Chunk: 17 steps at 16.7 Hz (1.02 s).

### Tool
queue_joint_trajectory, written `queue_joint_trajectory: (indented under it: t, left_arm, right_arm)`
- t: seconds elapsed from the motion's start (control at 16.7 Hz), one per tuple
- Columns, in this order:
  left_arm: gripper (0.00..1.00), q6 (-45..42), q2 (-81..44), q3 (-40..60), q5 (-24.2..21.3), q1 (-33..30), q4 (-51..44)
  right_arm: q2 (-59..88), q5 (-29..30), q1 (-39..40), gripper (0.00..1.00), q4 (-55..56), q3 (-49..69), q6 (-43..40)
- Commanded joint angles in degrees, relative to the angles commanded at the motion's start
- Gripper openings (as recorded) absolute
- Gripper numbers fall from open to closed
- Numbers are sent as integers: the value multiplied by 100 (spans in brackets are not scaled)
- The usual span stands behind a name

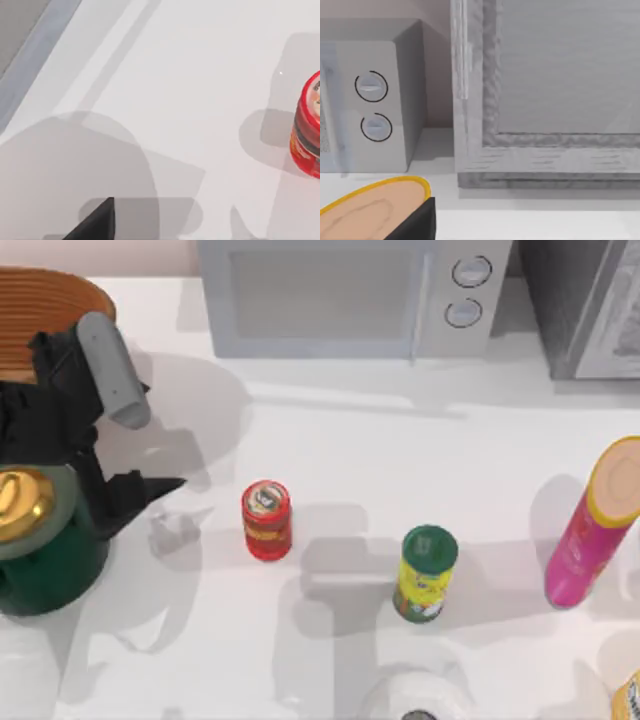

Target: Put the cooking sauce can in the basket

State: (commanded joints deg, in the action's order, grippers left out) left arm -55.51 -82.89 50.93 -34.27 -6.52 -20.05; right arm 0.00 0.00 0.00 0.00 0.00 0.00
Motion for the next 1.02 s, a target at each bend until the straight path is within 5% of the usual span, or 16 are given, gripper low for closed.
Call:
queue_joint_trajectory:
  t: [0.42,1.02]
  left_arm:
    - [100,-955,-2098,568,-1187,-359,-258]
    - [100,-702,-2337,548,-1170,-582,125]
  right_arm:
    - [0,0,0,100,0,0,0]
    - [0,0,0,100,0,0,0]
